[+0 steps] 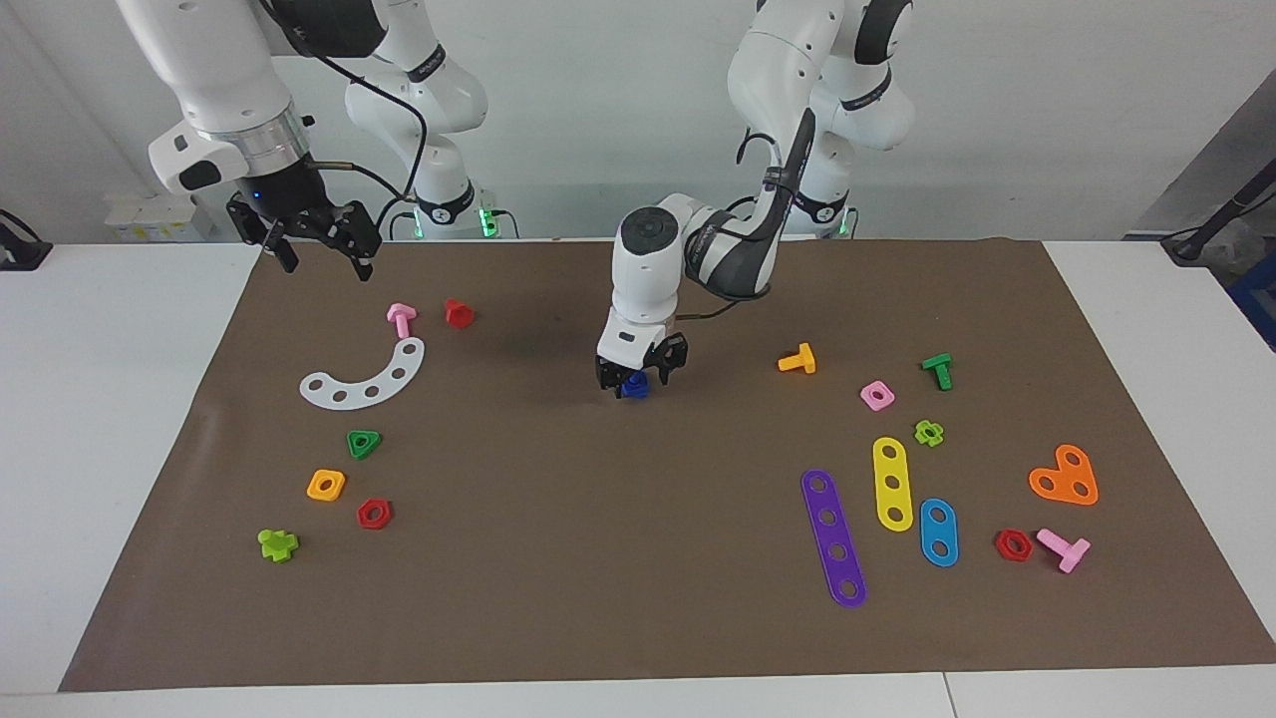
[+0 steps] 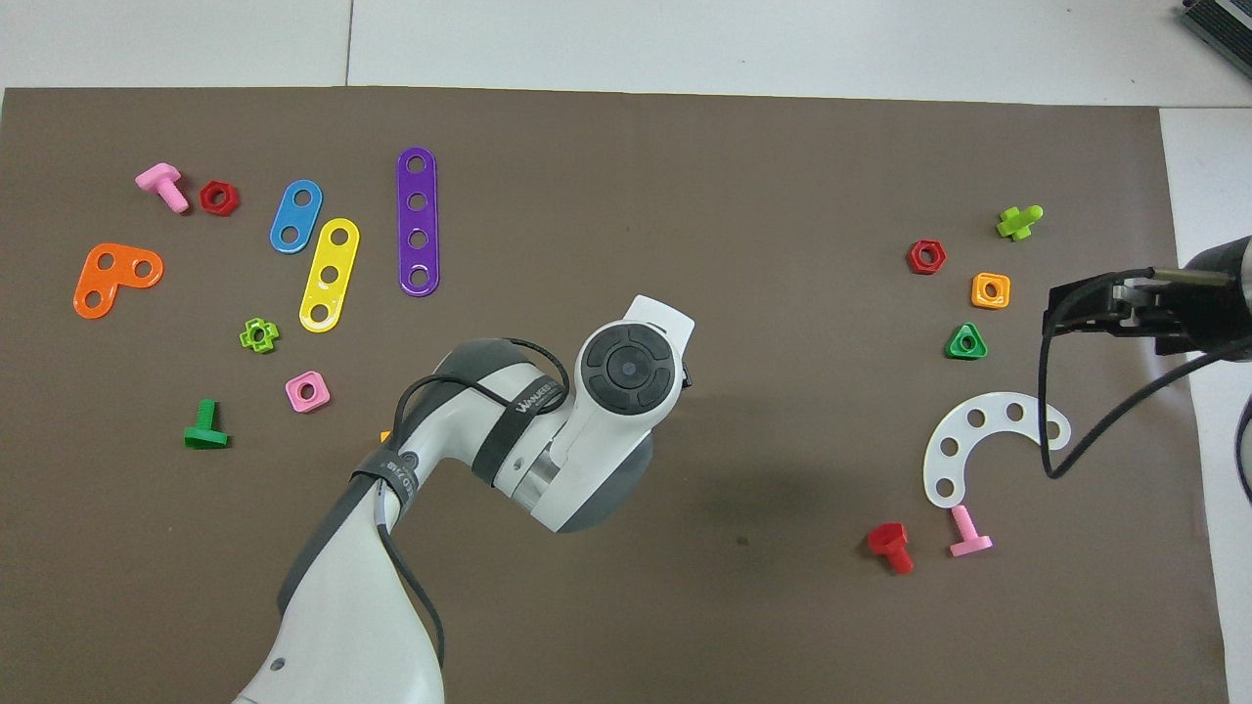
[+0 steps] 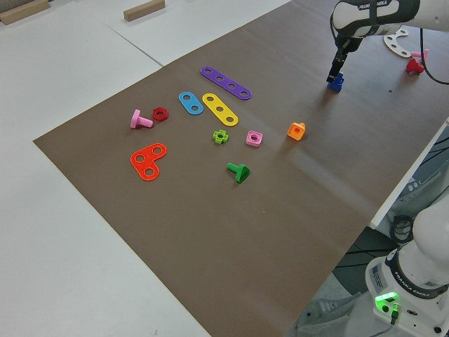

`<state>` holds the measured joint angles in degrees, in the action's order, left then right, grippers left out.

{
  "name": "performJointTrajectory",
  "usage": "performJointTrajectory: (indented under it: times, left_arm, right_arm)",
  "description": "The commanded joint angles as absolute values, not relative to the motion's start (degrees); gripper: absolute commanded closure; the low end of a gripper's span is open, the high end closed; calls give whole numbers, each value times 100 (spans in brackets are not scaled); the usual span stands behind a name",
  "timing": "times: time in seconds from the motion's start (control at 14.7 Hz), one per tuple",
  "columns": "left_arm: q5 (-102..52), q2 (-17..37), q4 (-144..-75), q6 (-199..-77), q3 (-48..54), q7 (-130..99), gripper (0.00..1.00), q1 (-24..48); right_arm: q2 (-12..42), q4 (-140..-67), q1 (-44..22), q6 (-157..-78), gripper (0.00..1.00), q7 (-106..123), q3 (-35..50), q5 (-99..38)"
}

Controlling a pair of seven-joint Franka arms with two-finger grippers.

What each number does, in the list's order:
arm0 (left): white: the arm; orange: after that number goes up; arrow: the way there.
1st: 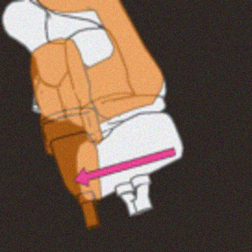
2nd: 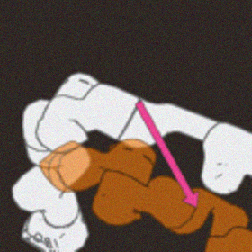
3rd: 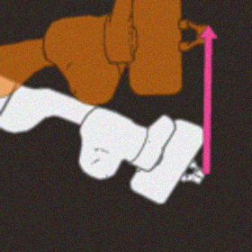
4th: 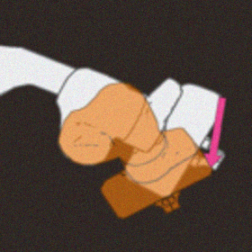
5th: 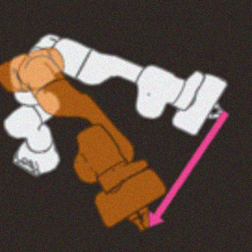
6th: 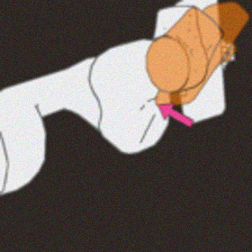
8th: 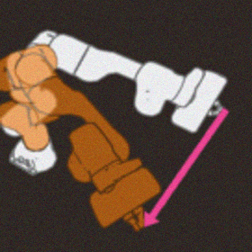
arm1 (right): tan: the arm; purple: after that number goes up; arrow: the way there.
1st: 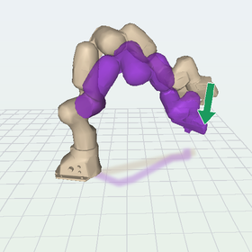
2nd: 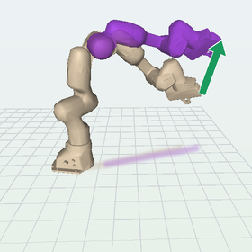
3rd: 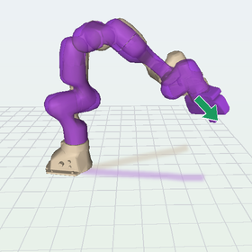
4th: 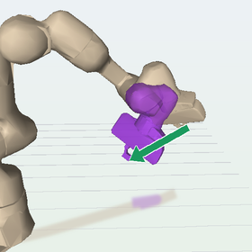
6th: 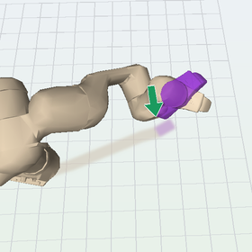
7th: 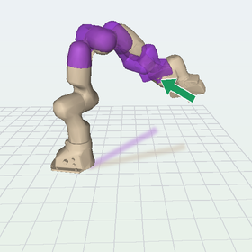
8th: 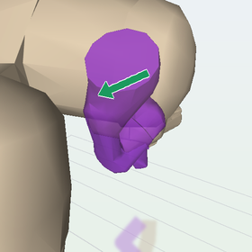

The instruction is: Unscrew and place screws in storage area

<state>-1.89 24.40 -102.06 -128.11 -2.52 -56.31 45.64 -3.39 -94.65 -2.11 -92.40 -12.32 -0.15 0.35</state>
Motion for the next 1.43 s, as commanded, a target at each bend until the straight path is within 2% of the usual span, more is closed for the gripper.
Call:
performJointTrajectory:
  times: [0.0, 0.2, 0.34, 0.61, 0.75, 0.81, 1.22, 1.36]
  left_arm:
    - [-220, 2329, -10494, -13043, -352, -5625, 25, 4720]
    - [-220, 2329, -10529, -13043, -352, -5599, 30, 4720]
    - [-220, 2320, -10547, -13034, -352, -5590, 38, 4729]
    - [-220, 2312, -10547, -12964, -352, -5546, 59, 4755]
    - [-220, 2312, -10547, -12946, -343, -5528, 75, 4746]
    - [-220, 2303, -10538, -12938, -343, -5528, 80, 4746]
    - [-438, 2347, -10012, -12367, -343, -5520, 86, 4580]
    - [-492, 2460, -9627, -12026, -343, -5520, 86, 4465]
  right_arm:
    - [-466, -9580, -149, -9193, 0, -1072, 18, -70]
    - [-466, -9580, -149, -9193, 0, -1072, 18, -70]
    - [-466, -9580, -149, -9193, 0, -1072, 17, -70]
    - [-466, -9580, -149, -9193, 0, -1072, 17, -70]
    - [-466, -9580, -149, -9193, 0, -1072, 17, -70]
    - [-466, -9580, -149, -9193, 0, -1072, 18, -70]
    - [-466, -9589, -140, -9219, 0, -1081, 9, -70]
    - [-466, -9589, -167, -9263, 0, -1099, 9, -70]
